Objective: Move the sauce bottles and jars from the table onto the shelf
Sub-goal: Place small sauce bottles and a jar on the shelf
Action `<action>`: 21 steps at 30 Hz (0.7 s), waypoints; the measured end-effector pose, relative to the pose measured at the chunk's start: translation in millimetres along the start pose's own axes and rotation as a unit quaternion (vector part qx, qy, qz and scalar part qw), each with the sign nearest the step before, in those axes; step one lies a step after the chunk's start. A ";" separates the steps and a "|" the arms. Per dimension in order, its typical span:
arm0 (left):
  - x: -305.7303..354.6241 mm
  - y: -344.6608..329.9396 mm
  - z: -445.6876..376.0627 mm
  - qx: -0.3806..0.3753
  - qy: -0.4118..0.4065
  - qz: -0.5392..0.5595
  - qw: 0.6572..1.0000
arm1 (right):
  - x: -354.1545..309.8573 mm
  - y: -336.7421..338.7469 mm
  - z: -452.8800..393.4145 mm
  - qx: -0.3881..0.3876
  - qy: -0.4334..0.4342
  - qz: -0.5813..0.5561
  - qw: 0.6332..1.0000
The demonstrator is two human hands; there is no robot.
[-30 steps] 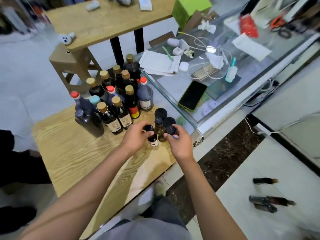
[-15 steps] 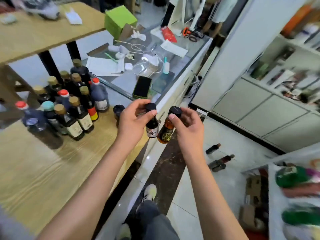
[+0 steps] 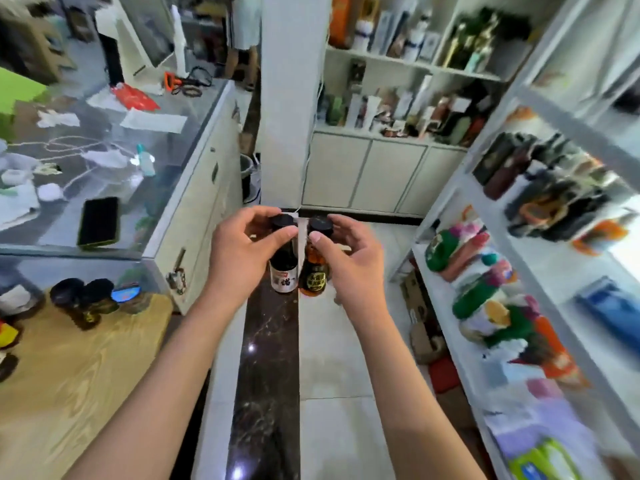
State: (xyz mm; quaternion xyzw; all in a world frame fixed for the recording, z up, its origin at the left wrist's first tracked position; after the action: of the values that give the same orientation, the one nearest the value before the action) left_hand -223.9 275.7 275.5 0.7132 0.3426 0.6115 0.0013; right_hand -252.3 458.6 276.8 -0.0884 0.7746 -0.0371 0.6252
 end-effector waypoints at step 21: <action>358.9 -398.5 48.7 -0.249 -0.250 0.130 0.927 | -199.7 444.2 -34.3 0.284 0.177 0.131 0.933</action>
State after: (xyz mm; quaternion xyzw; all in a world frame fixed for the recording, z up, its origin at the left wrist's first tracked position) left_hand -369.2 776.9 408.2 0.8581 0.0723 0.4736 0.1846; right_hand -285.5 929.4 401.6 0.2034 0.8347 -0.1880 0.4760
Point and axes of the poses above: each hand's wrist, its own z-axis away from the middle knuckle, its own y-axis out of the back of the hand, x = y × z, the point moved 8 cm from there along -z, towards the middle knuckle, and after that the axes turned 14 degrees about -z, right-handed, at the moved point
